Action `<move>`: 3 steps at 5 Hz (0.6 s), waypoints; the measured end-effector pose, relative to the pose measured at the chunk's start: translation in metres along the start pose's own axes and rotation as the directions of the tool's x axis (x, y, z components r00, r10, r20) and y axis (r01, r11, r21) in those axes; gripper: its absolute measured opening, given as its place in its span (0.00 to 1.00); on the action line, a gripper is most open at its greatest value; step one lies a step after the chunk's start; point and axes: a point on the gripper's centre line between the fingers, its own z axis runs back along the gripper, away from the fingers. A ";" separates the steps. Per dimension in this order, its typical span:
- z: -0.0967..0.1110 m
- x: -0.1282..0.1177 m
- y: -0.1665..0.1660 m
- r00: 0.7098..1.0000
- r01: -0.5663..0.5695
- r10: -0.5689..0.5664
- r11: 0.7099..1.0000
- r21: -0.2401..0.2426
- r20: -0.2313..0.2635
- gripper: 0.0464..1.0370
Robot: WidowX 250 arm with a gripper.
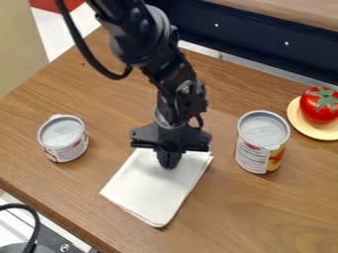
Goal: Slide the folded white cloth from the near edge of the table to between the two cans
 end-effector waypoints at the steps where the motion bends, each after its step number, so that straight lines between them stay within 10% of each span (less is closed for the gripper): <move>1: -0.001 0.004 0.005 1.000 0.001 -0.001 1.000 0.007 -0.001 0.01; 3: 0.014 0.004 0.013 0.999 -0.015 0.015 1.000 0.016 -0.032 0.01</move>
